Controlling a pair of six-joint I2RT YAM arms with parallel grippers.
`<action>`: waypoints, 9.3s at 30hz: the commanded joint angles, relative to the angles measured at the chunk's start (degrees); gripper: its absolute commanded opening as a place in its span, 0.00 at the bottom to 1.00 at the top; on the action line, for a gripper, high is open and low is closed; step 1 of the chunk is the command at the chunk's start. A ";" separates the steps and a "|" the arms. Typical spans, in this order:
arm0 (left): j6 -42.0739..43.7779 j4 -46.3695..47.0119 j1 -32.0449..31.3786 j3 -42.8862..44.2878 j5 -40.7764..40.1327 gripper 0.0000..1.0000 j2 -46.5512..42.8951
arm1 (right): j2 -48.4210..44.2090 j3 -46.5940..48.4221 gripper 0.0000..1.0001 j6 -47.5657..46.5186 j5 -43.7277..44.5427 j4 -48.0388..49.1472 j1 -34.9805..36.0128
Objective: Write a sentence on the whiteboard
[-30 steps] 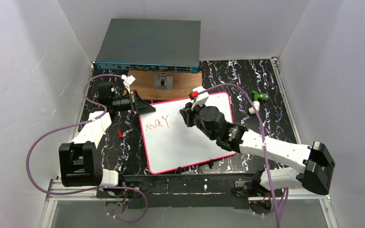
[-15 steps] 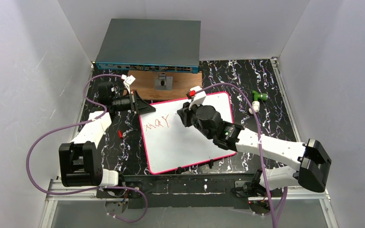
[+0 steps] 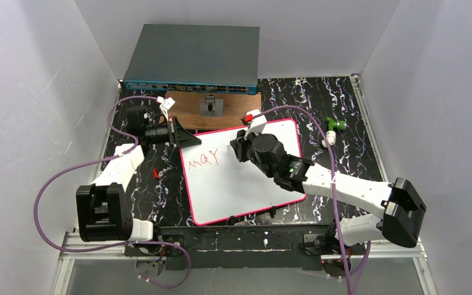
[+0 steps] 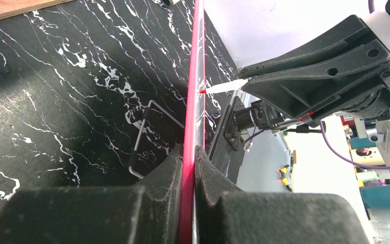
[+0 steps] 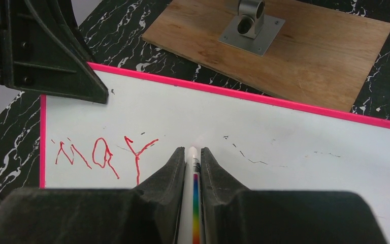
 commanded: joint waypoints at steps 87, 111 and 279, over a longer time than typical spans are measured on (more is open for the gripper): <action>10.63 -2.20 -2.95 0.98 -11.17 0.00 -0.29 | 1.98 5.85 0.01 13.10 -0.27 -11.48 -1.25; 10.82 -2.52 -3.08 1.01 -11.42 0.00 -0.70 | -2.78 0.49 0.01 14.55 2.45 -14.26 -1.28; 14.92 -7.41 -3.54 0.82 -14.16 0.00 -3.94 | -4.51 1.27 0.01 10.04 -8.88 -9.42 -10.75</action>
